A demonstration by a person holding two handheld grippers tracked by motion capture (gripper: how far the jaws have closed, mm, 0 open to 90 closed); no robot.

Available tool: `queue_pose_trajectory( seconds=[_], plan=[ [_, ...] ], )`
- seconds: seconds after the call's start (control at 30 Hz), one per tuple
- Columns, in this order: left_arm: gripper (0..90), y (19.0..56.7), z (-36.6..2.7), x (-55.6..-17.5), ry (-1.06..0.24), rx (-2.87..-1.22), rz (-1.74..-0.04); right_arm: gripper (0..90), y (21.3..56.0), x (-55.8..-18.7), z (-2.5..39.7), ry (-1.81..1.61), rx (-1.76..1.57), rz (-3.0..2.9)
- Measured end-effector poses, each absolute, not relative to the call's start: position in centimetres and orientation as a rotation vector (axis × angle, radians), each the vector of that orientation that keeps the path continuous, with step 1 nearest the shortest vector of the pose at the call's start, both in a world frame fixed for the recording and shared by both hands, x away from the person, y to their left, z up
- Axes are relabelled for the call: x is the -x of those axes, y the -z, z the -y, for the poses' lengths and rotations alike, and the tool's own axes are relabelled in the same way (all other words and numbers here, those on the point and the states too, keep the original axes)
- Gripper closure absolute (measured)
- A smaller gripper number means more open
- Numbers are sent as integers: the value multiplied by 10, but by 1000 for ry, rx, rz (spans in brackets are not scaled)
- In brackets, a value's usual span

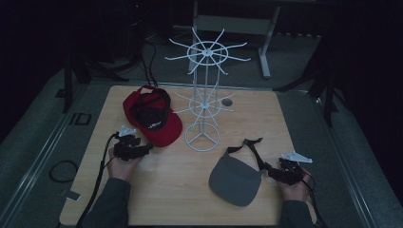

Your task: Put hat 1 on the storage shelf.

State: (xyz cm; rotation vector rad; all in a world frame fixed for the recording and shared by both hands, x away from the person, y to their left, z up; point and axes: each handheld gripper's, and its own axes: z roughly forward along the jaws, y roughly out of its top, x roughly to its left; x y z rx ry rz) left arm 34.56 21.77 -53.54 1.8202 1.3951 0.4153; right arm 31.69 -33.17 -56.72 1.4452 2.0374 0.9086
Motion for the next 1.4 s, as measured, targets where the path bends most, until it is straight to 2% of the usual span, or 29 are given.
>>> queue_pose_trajectory(
  seconds=[0.33,0.57,1.27,1.4],
  plan=[
    [355,540,-206,-364,-381,-1848,-1402,320,567,-317,332,-909,-1445,-2038],
    [430,544,-206,-374,-333,-1836,-1406,316,567,-317,332,-909,-1444,-2039],
    [480,557,-196,-388,-249,-1856,-1417,311,567,-317,332,-908,-1443,-2042],
    [530,556,-197,-388,-238,-1844,-1423,310,567,-317,332,-909,-1442,-2042]
  ],
)
